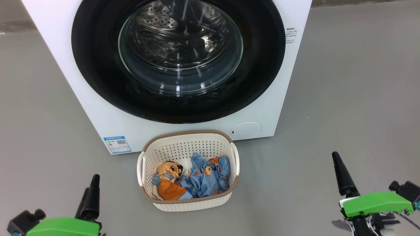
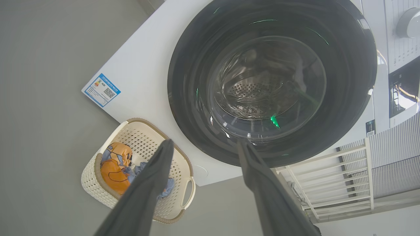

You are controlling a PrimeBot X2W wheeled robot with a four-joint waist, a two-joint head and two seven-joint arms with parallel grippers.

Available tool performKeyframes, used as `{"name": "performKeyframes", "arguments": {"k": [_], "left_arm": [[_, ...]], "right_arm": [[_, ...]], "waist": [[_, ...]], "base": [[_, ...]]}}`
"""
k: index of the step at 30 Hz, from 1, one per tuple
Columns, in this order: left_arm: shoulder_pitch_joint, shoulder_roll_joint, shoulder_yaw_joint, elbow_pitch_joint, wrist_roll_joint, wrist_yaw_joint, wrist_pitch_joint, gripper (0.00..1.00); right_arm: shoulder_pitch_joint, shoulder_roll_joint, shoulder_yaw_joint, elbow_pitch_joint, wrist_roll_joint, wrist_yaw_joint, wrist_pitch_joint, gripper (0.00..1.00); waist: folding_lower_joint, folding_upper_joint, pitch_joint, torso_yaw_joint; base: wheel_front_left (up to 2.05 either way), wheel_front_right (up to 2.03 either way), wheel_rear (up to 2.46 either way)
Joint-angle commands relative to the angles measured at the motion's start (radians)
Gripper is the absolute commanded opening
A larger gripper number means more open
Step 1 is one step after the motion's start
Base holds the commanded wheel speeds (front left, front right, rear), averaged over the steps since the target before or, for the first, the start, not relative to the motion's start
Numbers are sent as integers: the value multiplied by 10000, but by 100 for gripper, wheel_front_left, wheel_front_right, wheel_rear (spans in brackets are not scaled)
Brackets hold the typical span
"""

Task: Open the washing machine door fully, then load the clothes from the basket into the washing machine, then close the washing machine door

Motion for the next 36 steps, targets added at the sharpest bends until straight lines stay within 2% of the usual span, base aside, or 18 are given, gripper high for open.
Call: {"name": "performKeyframes", "arguments": {"k": [1, 24, 36], "left_arm": [[-484, 283, 137, -318, 394, -21, -131, 100], [-388, 625, -27, -451, 3854, -26, -777, 100], [-422, 619, 191, -430, 5647, -23, -1129, 100]], "right_arm": [[-531, -151, 173, -313, -379, 8, -125, 100], [-634, -302, 392, -281, -3999, 11, -768, 100], [-848, -369, 497, 270, -5632, 13, -1119, 100]], "waist": [[-1, 0, 5, -7], [-1, 0, -13, -104], [-1, 0, 3, -139]], "base": [[0, 0, 0], [0, 0, 0], [0, 0, 0]]}}
